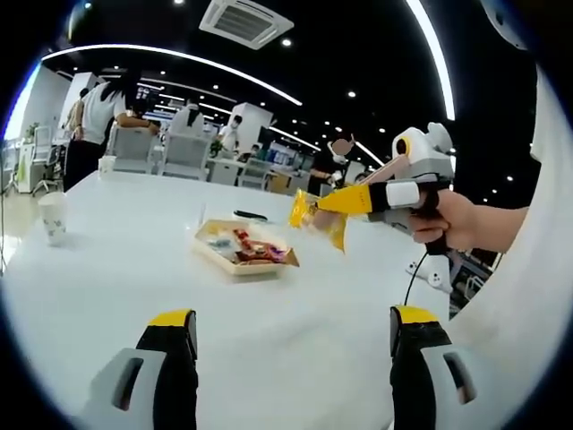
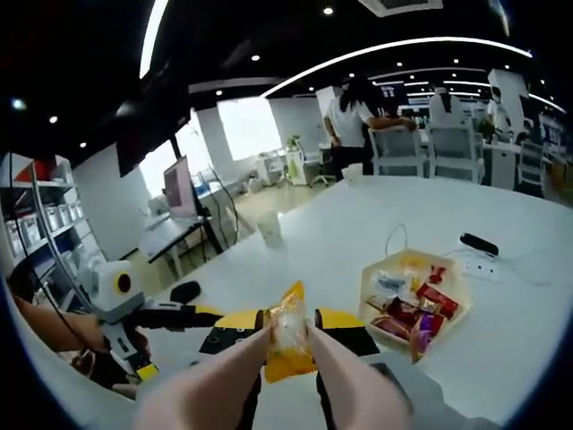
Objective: Place the target food into the container with the food tongs after gripping and lifting it, then release it inside without dropping or visibly crushing the food.
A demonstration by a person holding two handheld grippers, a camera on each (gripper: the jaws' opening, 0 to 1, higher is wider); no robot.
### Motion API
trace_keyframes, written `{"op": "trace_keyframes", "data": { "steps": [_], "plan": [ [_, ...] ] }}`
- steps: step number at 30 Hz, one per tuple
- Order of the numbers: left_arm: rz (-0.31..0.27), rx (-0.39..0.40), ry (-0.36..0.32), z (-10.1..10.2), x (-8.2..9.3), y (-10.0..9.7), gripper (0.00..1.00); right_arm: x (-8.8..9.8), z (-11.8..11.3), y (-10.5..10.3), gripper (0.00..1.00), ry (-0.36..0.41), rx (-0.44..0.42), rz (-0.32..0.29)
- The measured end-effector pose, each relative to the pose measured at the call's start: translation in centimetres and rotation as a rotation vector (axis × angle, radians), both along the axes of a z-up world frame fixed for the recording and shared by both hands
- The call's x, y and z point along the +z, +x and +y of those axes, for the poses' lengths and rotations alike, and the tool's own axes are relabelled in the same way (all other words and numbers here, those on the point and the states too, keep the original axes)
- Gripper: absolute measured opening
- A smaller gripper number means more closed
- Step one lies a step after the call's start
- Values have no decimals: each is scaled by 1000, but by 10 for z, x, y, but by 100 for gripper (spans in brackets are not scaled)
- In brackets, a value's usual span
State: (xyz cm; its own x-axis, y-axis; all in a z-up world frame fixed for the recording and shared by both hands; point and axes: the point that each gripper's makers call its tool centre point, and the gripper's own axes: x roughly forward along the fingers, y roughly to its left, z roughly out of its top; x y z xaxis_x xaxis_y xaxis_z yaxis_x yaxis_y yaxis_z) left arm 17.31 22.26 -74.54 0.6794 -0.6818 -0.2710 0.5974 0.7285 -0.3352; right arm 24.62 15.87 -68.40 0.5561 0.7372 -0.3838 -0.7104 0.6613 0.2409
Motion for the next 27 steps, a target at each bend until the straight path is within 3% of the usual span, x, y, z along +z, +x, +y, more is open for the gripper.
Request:
{"op": "trace_keyframes", "data": {
  "steps": [27],
  "plan": [
    [17, 5, -10, 0, -6, -3, 87, 16, -19, 22, 22, 0, -47, -43]
  ]
}}
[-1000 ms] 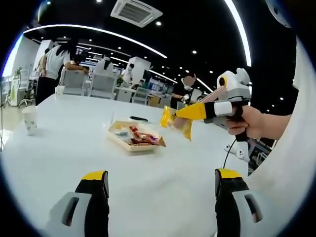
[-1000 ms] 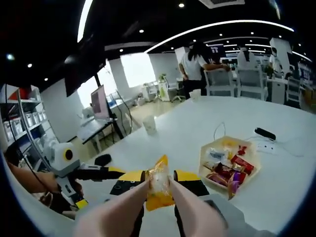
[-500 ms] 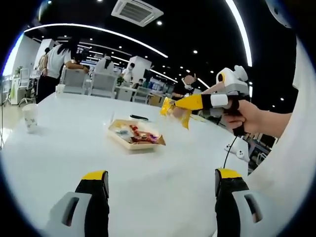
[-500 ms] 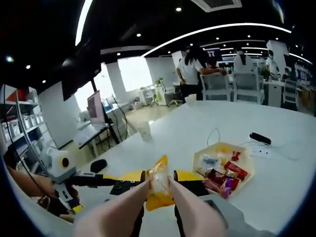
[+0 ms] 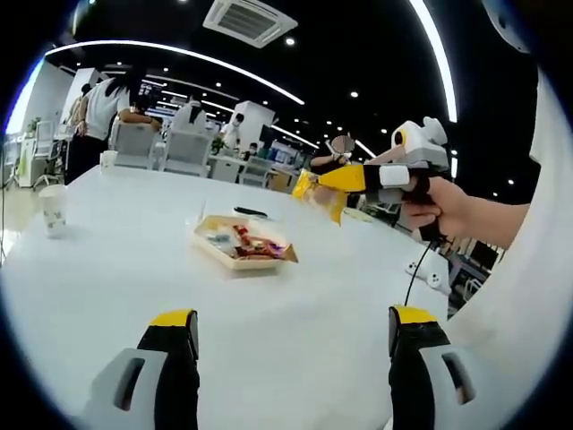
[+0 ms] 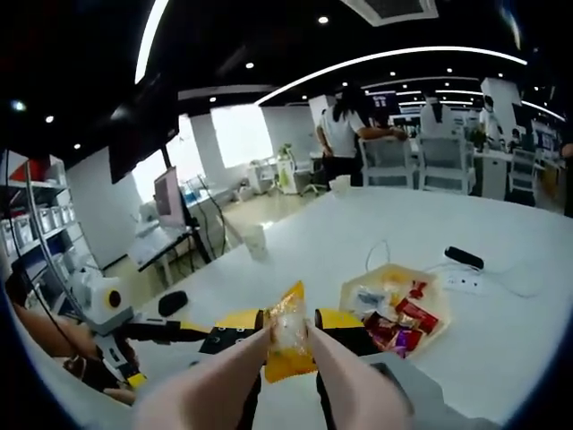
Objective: Place the target food into the container with the food tongs after gripping and lifting it, then release it inside without dropping or visibly crushing the food.
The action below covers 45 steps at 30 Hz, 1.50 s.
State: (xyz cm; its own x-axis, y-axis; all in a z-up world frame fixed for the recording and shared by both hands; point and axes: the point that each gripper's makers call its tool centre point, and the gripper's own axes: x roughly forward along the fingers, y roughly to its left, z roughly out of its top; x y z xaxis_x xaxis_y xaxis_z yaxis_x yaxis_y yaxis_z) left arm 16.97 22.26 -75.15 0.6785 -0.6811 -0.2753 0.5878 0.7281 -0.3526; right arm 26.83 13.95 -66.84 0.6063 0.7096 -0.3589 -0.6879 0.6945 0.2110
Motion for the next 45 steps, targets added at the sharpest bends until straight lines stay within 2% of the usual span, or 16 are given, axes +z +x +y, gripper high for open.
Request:
{"op": "trace_keyframes", "data": {
  "steps": [7, 9, 11, 19, 27, 37, 45],
  "plan": [
    [0, 6, -9, 2, 1, 1, 87, 4, 0, 4, 22, -1, -2, -10],
    [1, 33, -78, 3, 10, 4, 87, 5, 0, 4, 22, -6, -1, -13],
    [-5, 52, -104, 7, 14, 7, 86, 5, -1, 6, 22, -6, -6, -13],
    [18, 60, -87, 12, 2, 4, 84, 9, -6, 14, 22, -7, -23, -24],
    [44, 21, -72, 4, -6, -5, 85, 12, -5, 21, 22, 12, -33, -25],
    [47, 11, -98, -7, -4, -5, 87, 19, -7, 33, 22, 8, -36, -43],
    [42, 26, -144, -4, 6, 5, 91, 28, -5, 41, 22, 24, -38, -69]
  ]
}}
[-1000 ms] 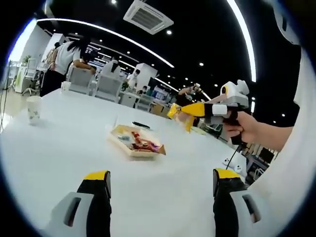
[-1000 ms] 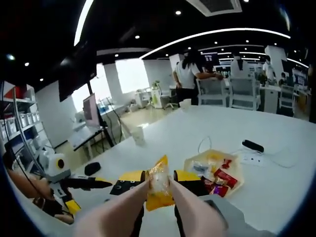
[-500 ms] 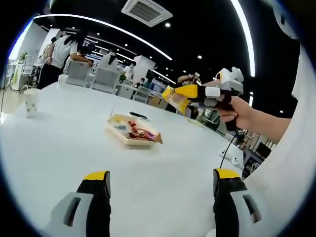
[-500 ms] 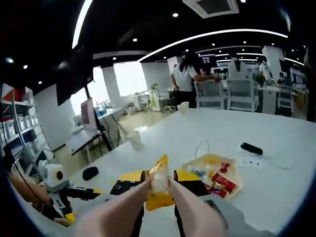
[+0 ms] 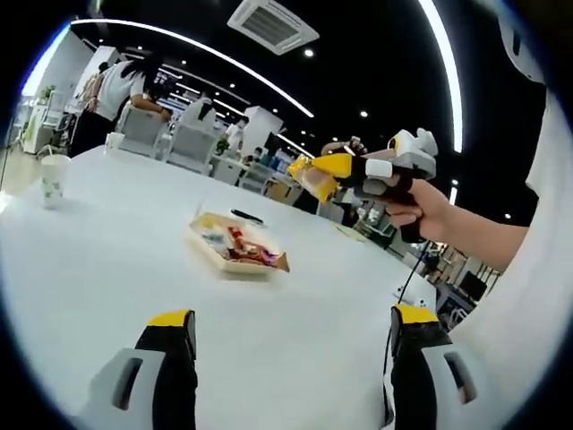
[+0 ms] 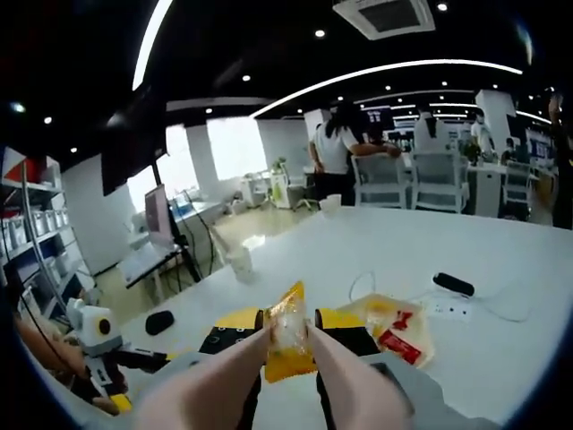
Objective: Place the target food into the container with the food tongs after gripping and lifting it, then release it inside without dropping or visibly crushing the food.
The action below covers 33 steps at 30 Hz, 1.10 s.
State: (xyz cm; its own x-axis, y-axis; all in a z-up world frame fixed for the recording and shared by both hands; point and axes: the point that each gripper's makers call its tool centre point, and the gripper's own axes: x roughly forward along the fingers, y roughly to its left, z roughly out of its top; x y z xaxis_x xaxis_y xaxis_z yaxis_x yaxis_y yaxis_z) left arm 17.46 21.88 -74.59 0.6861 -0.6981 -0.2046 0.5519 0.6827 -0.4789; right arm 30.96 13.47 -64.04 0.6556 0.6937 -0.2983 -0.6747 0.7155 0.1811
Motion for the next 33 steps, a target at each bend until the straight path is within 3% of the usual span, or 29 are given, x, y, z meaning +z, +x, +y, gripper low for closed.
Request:
{"op": "trace_keyframes", "data": {
  "steps": [33],
  "plan": [
    [6, -12, 12, -6, 4, -4, 92, 22, -17, 31, 22, 26, -72, -65]
  ]
}}
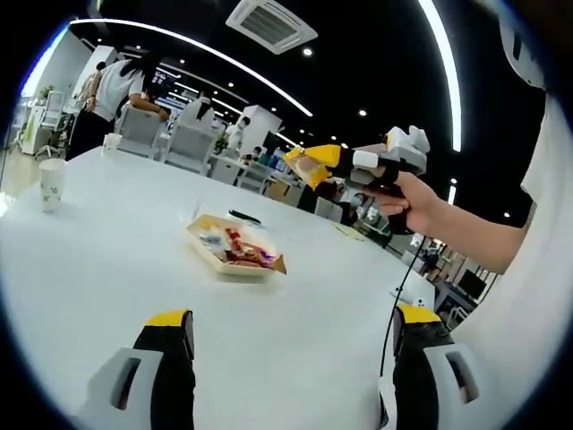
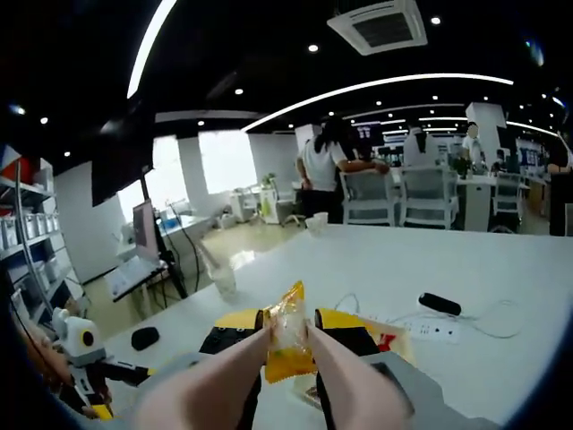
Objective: Place the target food into the container with the food tongs after gripping and lifting it, then release it inside without dropping or visibly crushing the food.
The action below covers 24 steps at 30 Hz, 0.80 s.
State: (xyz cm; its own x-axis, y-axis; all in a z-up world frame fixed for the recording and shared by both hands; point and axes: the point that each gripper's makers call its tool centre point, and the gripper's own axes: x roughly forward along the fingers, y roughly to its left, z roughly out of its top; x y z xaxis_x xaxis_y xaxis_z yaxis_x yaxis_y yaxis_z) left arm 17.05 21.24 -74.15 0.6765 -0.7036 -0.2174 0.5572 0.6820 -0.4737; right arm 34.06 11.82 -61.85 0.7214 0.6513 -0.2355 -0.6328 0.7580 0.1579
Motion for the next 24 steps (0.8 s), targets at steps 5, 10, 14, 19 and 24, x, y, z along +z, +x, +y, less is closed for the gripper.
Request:
{"op": "trace_keyframes", "data": {
  "steps": [5, 10, 14, 19, 24],
  "plan": [
    [4, -3, 1, -5, 1, -2, 92, -1, -1, 6, 22, -4, -3, 3],
    [1, -6, 7, -9, 3, -3, 92, -6, -5, 13, 22, 1, -31, 3],
    [1, -4, 2, -12, 5, -4, 92, -6, -10, 18, 22, 19, -61, 3],
    [24, -36, 12, -23, 2, -11, 92, -12, -19, 20, 22, 26, -98, 13],
    [-2, 0, -71, -24, 33, -2, 92, -21, -32, 30, 22, 32, -148, 25]
  ]
}}
